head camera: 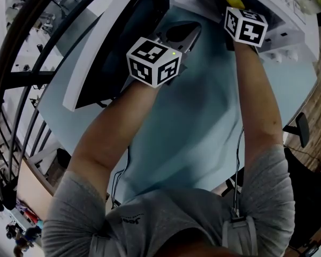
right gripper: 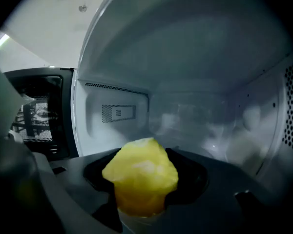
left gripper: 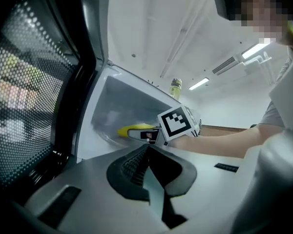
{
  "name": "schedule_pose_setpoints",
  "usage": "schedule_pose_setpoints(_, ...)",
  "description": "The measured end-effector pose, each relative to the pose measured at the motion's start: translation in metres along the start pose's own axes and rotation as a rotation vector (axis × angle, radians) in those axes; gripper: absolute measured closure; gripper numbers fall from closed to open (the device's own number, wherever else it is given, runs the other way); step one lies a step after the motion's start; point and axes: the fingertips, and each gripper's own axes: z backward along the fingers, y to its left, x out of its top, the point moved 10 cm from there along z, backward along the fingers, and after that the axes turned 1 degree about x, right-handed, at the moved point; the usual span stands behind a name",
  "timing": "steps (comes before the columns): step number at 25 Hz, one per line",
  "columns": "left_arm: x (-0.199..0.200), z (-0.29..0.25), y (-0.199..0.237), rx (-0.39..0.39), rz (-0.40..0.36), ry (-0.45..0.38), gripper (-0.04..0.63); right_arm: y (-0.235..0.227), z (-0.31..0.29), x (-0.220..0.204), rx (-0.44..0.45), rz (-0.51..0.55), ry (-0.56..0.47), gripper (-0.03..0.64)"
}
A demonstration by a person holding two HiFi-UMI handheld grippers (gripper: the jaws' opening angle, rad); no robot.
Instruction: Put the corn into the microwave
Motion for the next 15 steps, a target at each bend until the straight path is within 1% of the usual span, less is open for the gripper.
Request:
schedule_pose_setpoints(9,-0.005,-0.008,0.002,-0.004,0.000,0.007,0.577,-0.012,-0.007,0.004,-0.058,0.025,0.052,0.356)
schedule_pose_setpoints(15,-0.007,-0.009,0.005,0.003,0.001,0.014,0.577,-0.013,-0.016,0.014,-0.088,0.108,0.088,0.354)
